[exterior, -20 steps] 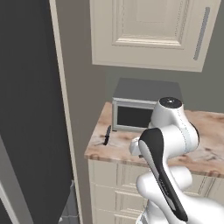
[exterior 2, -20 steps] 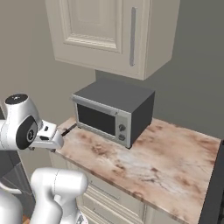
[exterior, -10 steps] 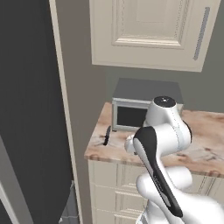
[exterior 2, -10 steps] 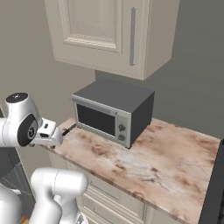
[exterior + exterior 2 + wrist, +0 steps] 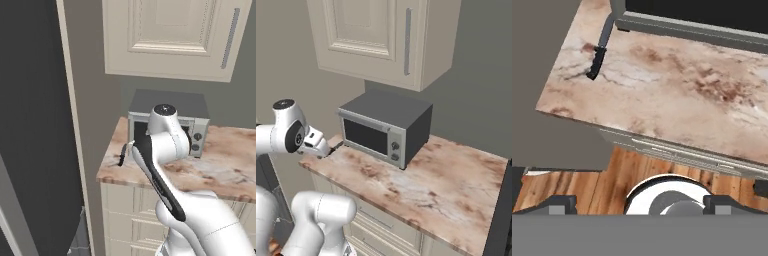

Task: Retrieve the butter from the fridge and place it on a plate on the dining table. Then retrieve the butter knife by the fridge and place it near the plate.

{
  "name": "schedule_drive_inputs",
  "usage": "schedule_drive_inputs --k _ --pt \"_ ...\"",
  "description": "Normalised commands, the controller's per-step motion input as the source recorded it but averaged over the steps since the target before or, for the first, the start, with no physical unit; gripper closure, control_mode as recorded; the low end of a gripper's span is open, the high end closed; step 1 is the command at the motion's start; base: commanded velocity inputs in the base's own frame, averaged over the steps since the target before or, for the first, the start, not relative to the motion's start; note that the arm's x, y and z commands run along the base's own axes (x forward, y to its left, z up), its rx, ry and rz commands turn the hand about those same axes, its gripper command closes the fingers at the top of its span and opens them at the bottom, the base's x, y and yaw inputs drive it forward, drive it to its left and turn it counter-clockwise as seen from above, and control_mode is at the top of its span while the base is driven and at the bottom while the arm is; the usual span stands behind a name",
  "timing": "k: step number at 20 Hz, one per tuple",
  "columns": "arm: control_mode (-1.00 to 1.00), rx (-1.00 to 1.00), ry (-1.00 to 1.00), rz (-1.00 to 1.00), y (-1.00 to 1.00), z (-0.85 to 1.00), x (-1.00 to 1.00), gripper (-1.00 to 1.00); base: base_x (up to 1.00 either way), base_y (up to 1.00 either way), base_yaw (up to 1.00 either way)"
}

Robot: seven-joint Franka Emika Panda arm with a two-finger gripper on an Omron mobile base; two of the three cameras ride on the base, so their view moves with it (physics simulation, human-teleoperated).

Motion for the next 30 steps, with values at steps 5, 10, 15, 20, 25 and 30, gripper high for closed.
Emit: schedule_drive_inputs --k 5,10,15,20,25,30 --pt "-1.00 0.15 -0.01 -0.35 0.10 -0.26 0.52 -1.00 0.00 0.00 0.00" --pt "-1.00 0.10 0.00 -0.20 0.18 -0.31 0.22 -1.00 0.00 0.00 0.00" --pt "-1.00 0.00 0.03 0.00 0.00 -0.20 0.28 -1.00 0.00 0.00 0.00" --pt "-1.00 0.00 0.07 0.00 0.00 -0.09 0.45 -1.00 0.00 0.00 0.00" --pt "-1.00 0.00 0.15 0.00 0.04 -0.26 0.62 -1.00 0.00 0.00 0.00" --pt "-1.00 0.00 0.10 0.00 0.13 -0.17 0.45 -1.00 0.00 0.00 0.00"
